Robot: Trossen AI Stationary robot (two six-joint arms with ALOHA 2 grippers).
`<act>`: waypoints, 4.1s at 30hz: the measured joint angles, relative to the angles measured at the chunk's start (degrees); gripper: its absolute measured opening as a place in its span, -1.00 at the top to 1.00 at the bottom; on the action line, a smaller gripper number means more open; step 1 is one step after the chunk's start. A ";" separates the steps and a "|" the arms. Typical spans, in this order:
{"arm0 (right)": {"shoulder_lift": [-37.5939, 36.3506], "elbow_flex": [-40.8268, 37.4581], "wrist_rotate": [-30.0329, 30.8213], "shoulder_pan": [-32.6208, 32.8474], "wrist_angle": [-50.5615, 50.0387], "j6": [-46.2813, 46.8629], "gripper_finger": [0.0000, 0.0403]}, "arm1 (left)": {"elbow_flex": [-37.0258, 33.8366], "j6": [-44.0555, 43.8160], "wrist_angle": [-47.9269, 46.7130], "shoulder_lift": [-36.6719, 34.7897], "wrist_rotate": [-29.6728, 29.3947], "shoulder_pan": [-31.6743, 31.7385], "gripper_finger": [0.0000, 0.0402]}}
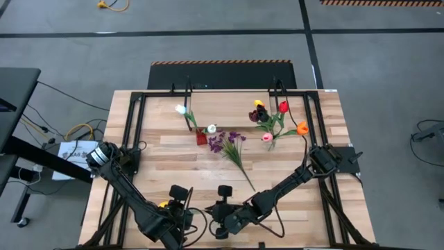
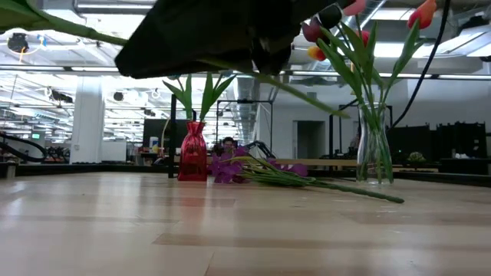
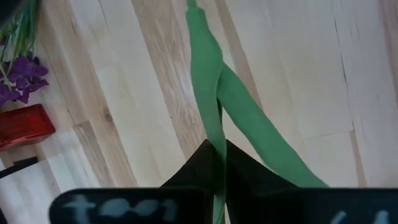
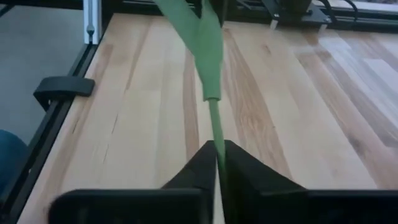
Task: Pick and place flowers into a vace then onto a shelf
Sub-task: Put the yellow flower into the red vase
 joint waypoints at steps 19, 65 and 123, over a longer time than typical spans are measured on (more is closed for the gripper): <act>0.00 0.07 0.52 0.61 0.15 0.02 0.99 | -0.02 -5.65 5.62 0.00 21.14 1.91 0.37; -1.33 -0.02 -10.03 6.59 25.54 -23.62 1.00 | -4.41 -28.68 5.66 -22.48 -54.40 -17.00 0.16; 4.48 -8.28 -2.39 5.68 75.88 -43.86 1.00 | -53.78 40.42 139.37 -22.40 -8.30 -1.74 0.16</act>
